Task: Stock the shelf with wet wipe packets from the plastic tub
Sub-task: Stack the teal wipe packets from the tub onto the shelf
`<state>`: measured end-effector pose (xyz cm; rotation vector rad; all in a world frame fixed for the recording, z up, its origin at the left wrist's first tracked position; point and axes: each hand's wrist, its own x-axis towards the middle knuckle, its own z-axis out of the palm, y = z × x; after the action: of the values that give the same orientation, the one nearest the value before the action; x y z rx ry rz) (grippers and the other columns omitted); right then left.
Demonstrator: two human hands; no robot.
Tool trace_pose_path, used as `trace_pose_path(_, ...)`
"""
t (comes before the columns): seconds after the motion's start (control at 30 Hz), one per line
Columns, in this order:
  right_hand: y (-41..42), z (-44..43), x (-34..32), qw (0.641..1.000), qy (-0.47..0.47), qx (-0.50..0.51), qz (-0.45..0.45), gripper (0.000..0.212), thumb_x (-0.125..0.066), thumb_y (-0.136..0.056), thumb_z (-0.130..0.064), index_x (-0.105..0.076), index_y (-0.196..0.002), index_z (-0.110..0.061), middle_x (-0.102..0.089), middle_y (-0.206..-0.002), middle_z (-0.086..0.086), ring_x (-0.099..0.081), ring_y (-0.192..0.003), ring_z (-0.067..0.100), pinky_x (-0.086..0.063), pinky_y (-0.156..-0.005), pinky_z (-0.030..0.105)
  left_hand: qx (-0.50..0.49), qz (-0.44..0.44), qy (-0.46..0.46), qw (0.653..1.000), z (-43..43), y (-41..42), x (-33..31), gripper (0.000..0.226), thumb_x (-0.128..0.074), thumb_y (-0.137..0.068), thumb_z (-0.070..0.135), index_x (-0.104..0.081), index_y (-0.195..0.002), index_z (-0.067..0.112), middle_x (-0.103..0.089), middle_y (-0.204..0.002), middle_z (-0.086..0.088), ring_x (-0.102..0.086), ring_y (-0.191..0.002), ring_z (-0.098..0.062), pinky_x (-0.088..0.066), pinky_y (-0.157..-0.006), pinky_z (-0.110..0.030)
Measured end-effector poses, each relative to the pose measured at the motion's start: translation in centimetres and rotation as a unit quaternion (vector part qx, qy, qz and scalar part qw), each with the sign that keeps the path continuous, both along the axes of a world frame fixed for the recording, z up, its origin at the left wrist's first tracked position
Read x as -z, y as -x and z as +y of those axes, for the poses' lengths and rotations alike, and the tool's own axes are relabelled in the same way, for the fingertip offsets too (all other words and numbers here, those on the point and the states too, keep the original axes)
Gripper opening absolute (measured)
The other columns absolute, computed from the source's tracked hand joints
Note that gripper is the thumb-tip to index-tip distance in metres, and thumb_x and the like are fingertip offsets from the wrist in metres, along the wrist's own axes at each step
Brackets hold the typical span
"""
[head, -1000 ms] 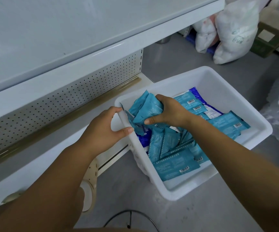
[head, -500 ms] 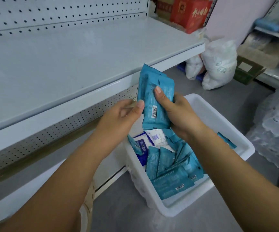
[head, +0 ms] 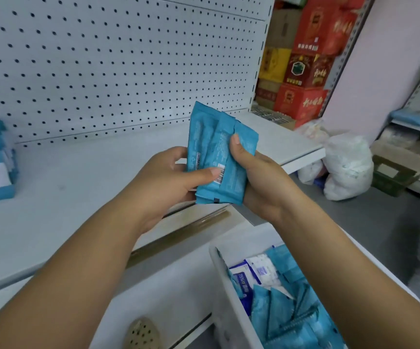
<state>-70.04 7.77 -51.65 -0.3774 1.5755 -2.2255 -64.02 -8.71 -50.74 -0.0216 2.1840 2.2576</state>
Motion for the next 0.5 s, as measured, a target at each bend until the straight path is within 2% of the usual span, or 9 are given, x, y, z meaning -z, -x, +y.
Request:
trace_pose_path(0.1, 0.3, -4.2, -1.1, 0.998, 0.009, -0.061, -0.028, 0.051, -0.051, -0.102, -0.044, -0.056, -0.136, -0.007, -0.067, -0.129, 0.017, -0.065, -0.117, 0.035, -0.051, -0.101, 0.054, -0.017, 0.007, -0.011, 1.000, -3.6, -1.0, -1.0, 0.043, -0.077, -0.086, 0.012, -0.060, -0.125, 0.022, -0.077, -0.106, -0.007, -0.076, -0.095, -0.026, -0.061, -0.083, -0.044)
trace_pose_path(0.27, 0.0, -12.6, -1.6, 0.991, 0.034, -0.124, -0.034, 0.048, -0.050, -0.102, -0.042, -0.058, -0.136, -0.009, -0.068, -0.128, 0.014, -0.066, -0.117, 0.033, -0.050, -0.102, 0.054, -0.081, 0.011, -0.094, 0.992, -10.3, -3.1, -1.3, 0.036, -0.068, -0.093, 0.014, -0.061, -0.129, 0.017, -0.076, -0.114, -0.006, -0.074, -0.101, -0.027, -0.062, -0.079, -0.045)
trace_pose_path(0.43, -0.9, -20.8, -1.4, 0.984, 0.040, -0.159, -0.067, 0.043, -0.053, -0.102, -0.039, -0.061, -0.131, -0.008, -0.071, -0.122, 0.014, -0.069, -0.111, 0.034, -0.052, -0.099, 0.056, -0.195, 0.033, -0.122, 0.973, -16.4, -5.4, -0.5, 0.036, -0.071, -0.091, 0.012, -0.064, -0.126, 0.012, -0.076, -0.111, -0.007, -0.075, -0.099, -0.026, -0.063, -0.076, -0.043)
trace_pose_path(0.5, -1.3, -23.8, -1.5, 0.984, 0.025, -0.167, -0.060, 0.040, -0.056, -0.101, -0.037, -0.063, -0.129, -0.010, -0.072, -0.119, 0.011, -0.070, -0.110, 0.030, -0.053, -0.099, 0.053, -0.257, 0.055, -0.135, 0.956, -18.6, -6.2, -0.2, 0.039, -0.074, -0.088, 0.012, -0.064, -0.126, 0.012, -0.076, -0.111, -0.006, -0.075, -0.099, -0.026, -0.062, -0.080, -0.048)
